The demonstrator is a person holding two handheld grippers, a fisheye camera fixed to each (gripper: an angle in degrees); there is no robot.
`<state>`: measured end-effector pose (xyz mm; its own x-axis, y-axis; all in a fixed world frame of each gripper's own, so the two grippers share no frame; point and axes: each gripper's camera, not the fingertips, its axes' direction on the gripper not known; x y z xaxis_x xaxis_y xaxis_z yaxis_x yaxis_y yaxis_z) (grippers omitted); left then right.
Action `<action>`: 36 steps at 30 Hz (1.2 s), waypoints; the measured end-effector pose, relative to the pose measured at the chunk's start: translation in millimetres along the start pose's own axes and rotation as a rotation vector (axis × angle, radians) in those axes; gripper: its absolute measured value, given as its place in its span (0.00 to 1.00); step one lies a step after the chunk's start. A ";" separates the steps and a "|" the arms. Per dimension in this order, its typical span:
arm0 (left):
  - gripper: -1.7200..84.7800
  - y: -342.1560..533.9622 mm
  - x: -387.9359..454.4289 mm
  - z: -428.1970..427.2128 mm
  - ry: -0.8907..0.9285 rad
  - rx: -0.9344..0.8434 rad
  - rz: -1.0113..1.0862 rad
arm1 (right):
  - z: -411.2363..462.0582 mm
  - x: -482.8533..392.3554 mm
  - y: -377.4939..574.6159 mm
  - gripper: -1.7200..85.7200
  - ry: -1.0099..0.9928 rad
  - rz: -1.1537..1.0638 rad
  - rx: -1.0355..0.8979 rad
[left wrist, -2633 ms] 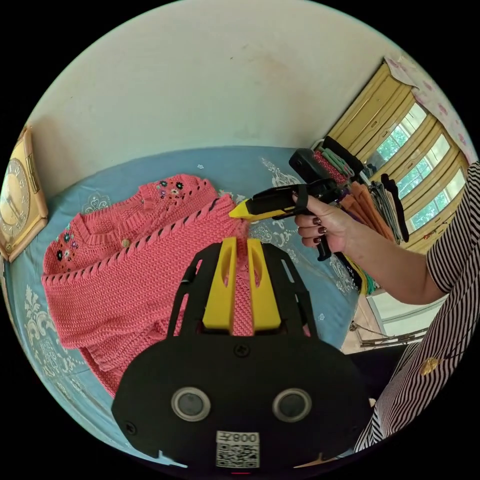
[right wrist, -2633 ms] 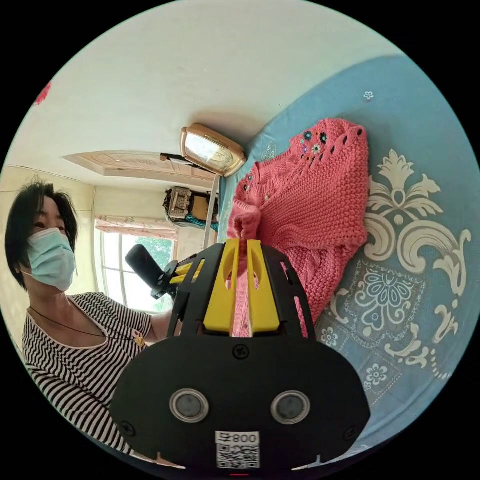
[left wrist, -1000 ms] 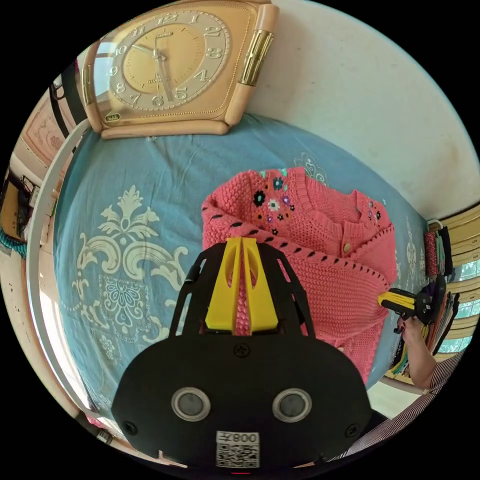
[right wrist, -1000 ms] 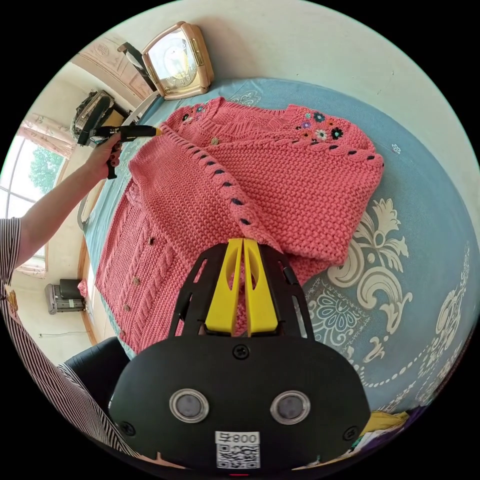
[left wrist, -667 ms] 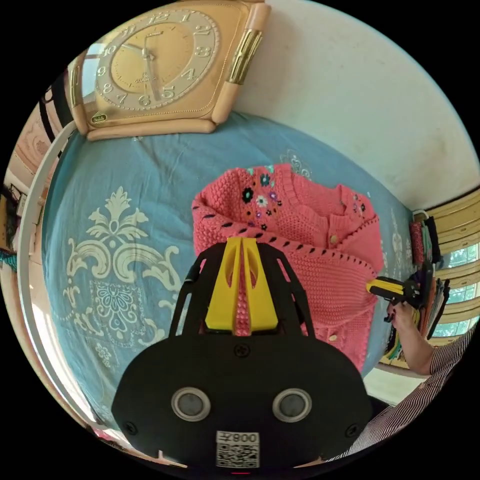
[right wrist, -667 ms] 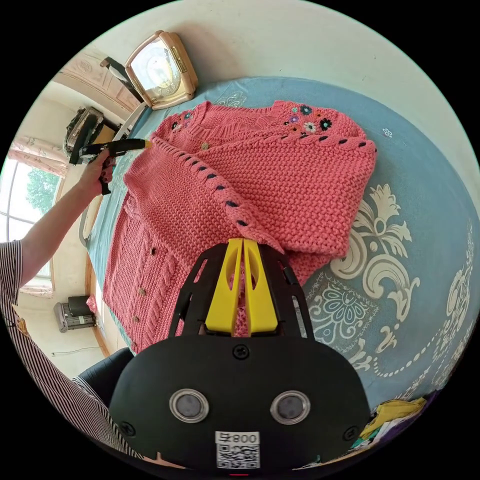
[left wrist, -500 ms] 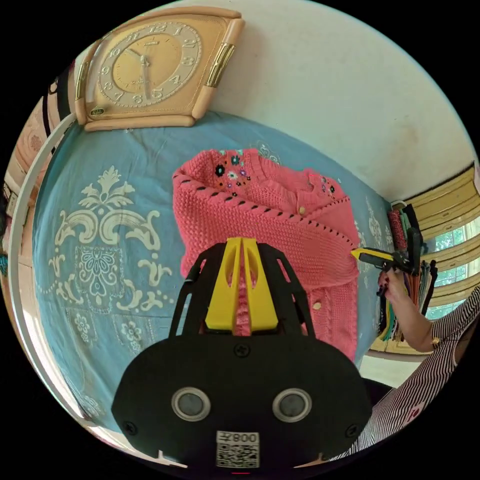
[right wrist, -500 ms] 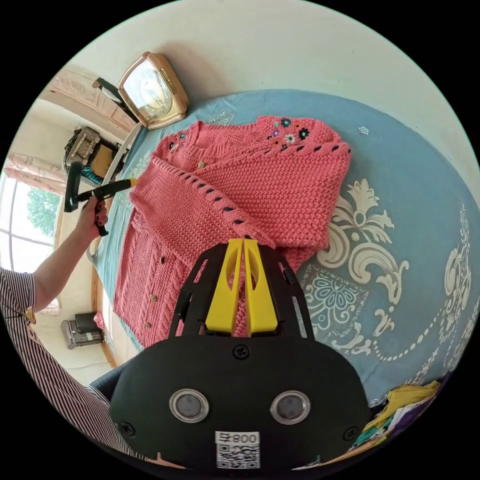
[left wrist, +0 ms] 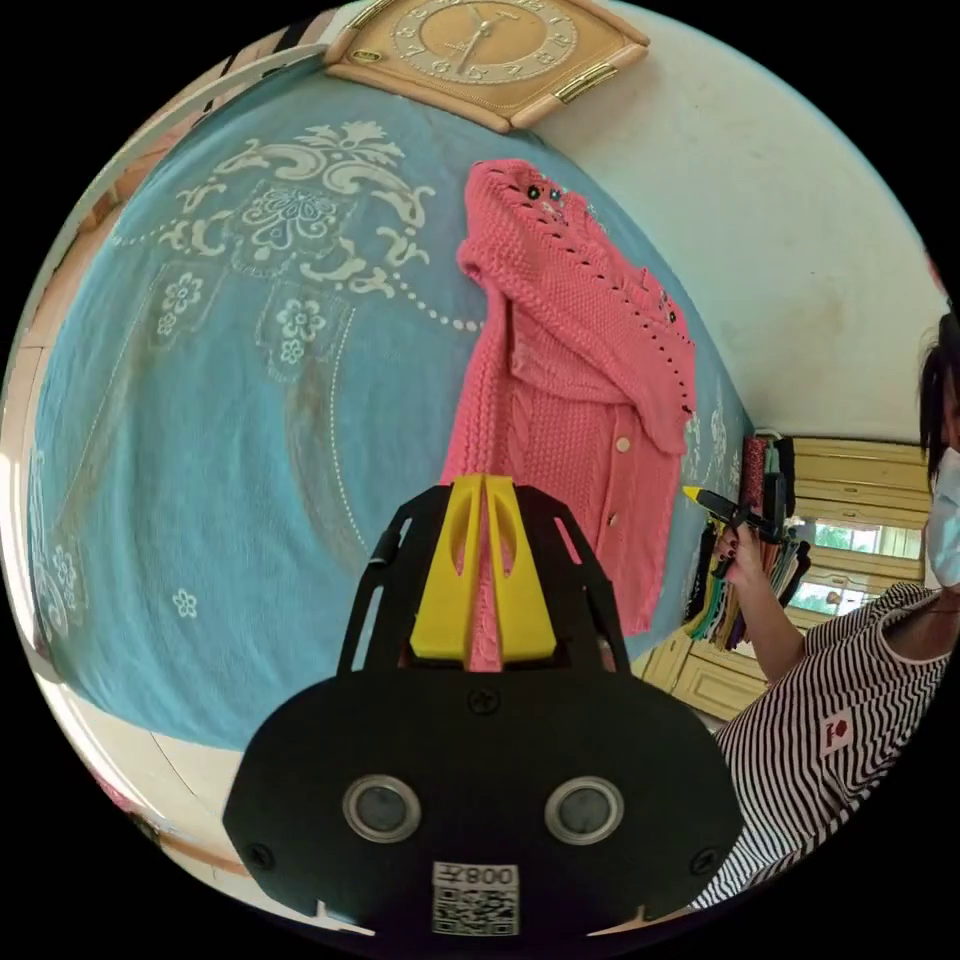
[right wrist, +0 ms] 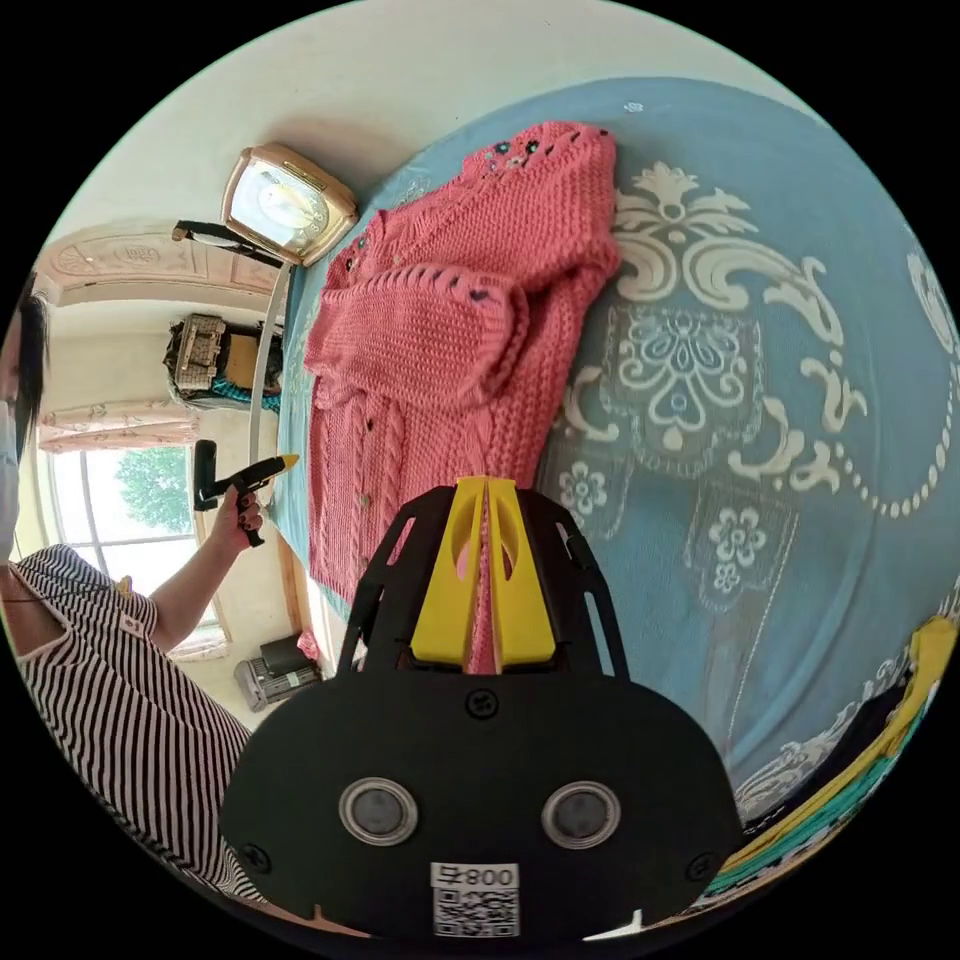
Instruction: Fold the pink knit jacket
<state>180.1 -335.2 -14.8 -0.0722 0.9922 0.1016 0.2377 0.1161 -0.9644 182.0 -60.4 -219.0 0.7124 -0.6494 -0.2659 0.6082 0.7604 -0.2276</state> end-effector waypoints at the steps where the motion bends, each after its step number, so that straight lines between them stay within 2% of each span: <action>1: 0.04 25.0 -9.3 -3.4 0.000 -0.034 -0.038 | 3.8 6.7 17.5 0.03 -0.012 0.027 -0.041; 7: 0.08 111.7 -46.1 -24.5 0.072 -0.165 -0.198 | 11.3 31.8 95.0 0.07 -0.077 0.163 -0.174; 16: 0.12 112.2 -28.9 -18.5 0.166 -0.326 -0.098 | 28.2 38.7 135.7 0.11 -0.066 0.234 -0.253; 29: 0.10 139.2 -6.8 -59.6 0.253 -0.309 -0.090 | 54.9 60.1 135.6 0.10 -0.151 0.222 -0.288; 36: 0.07 144.2 21.5 -77.2 0.202 -0.307 -0.048 | 61.6 67.3 137.2 0.08 -0.175 0.152 -0.278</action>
<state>287.6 -293.6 -132.8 0.0952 0.9706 0.2210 0.5206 0.1407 -0.8421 335.0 0.3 -210.5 0.8512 -0.5006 -0.1575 0.3891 0.8035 -0.4505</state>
